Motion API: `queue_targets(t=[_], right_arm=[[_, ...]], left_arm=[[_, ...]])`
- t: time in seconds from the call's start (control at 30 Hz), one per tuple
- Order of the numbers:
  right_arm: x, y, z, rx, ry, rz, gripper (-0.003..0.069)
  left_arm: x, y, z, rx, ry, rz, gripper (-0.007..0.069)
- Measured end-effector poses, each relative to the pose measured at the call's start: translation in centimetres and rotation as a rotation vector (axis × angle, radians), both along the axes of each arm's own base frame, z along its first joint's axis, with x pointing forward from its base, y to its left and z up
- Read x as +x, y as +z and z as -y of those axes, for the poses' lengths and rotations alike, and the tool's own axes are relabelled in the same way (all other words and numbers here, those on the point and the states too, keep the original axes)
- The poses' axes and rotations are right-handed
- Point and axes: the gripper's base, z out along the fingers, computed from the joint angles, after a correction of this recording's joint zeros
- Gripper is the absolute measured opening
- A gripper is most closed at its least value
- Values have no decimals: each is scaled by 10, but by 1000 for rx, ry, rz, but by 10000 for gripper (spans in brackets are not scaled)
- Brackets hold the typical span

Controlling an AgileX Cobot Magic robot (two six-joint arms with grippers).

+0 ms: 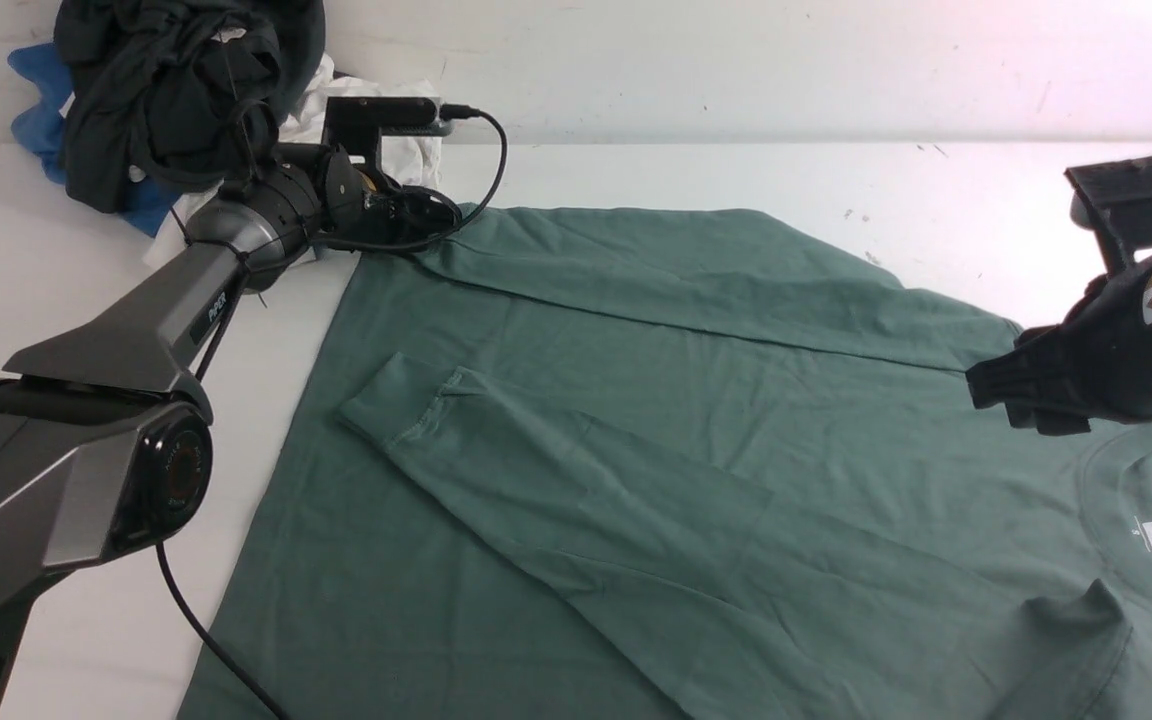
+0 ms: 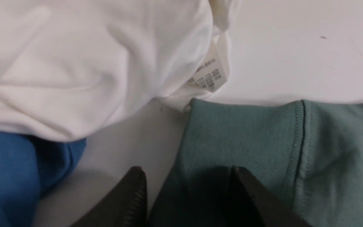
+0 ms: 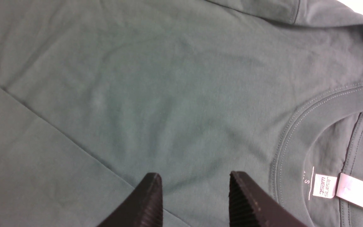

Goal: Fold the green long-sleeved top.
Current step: Use the left arm to clamp the cuff farthest from it, then use the left arm to drag and drop the cuff onto the cuff closest to the left arm

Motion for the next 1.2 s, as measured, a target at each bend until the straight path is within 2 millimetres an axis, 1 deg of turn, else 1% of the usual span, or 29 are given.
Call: queue_targets(t=[0.03, 0.1, 0.17, 0.2, 0.23, 0.3, 0.33, 0.37, 0.4, 0.43, 0.47, 0.5, 0.53, 0.57, 0.63, 0.67, 0.73, 0.87, 0.9, 1.0, 1.03, 1.07, 1.1, 1.2], right_arm=[[0, 0, 0, 0, 0, 0, 286], [0, 0, 0, 0, 0, 0, 286], [0, 0, 0, 0, 0, 0, 286], [0, 0, 0, 0, 0, 0, 286], [0, 0, 0, 0, 0, 0, 286], [0, 0, 0, 0, 0, 1, 286], [0, 0, 0, 0, 0, 1, 286], [0, 0, 0, 0, 0, 1, 286], [0, 0, 0, 0, 0, 1, 286], [0, 0, 0, 0, 0, 1, 286], [0, 0, 0, -1, 3, 1, 286], [0, 0, 0, -2, 5, 1, 286], [0, 0, 0, -6, 11, 1, 286], [0, 0, 0, -8, 13, 1, 286], [0, 0, 0, -17, 29, 0, 286], [0, 0, 0, -17, 29, 0, 286], [-2, 3, 0, -18, 31, 3, 286], [-17, 22, 4, -7, 22, 27, 286], [-22, 29, 6, -3, 20, 46, 286], [-41, 53, 10, 31, 13, 112, 286], [-41, 53, 10, 33, 13, 110, 286], [-53, 66, 11, 64, 11, 147, 286], [-61, 73, 12, 83, 14, 167, 286], [-85, 92, 15, 131, 36, 215, 286]], left_arm=[[0, 0, 0, 0, 0, 0, 244], [-1, 0, 1, 0, -2, -7, 113], [-2, 4, 1, 6, -7, -16, 49], [-3, 6, 1, 13, -14, -24, 28], [-3, 8, 0, 16, -16, -23, 26], [-5, 20, 0, 32, -32, -31, 21], [-7, 28, 0, 37, -38, -30, 20], [-10, 45, 0, 42, -46, -22, 20], [-12, 55, 0, 42, -48, -20, 20], [-12, 57, 0, 43, -49, -19, 20], [-18, 81, -1, 46, -57, -15, 19], [-21, 89, -1, 47, -59, -22, 19], [-25, 101, -1, 54, -68, -26, 19], [-27, 107, -1, 55, -70, -22, 19], [-40, 135, -2, 71, -100, -53, 17], [-42, 136, -2, 72, -104, -63, 17], [-56, 159, -1, 81, -147, -102, 17], [-84, 190, -3, 98, -205, -193, 17], [-91, 200, -3, 99, -210, -196, 17], [-116, 218, -6, 101, -218, -240, 17], [-116, 215, -6, 102, -219, -251, 17], [-128, 219, -8, 102, -222, -280, 17], [-139, 223, -9, 104, -225, -301, 17], [-165, 218, -13, 110, -234, -379, 17]])
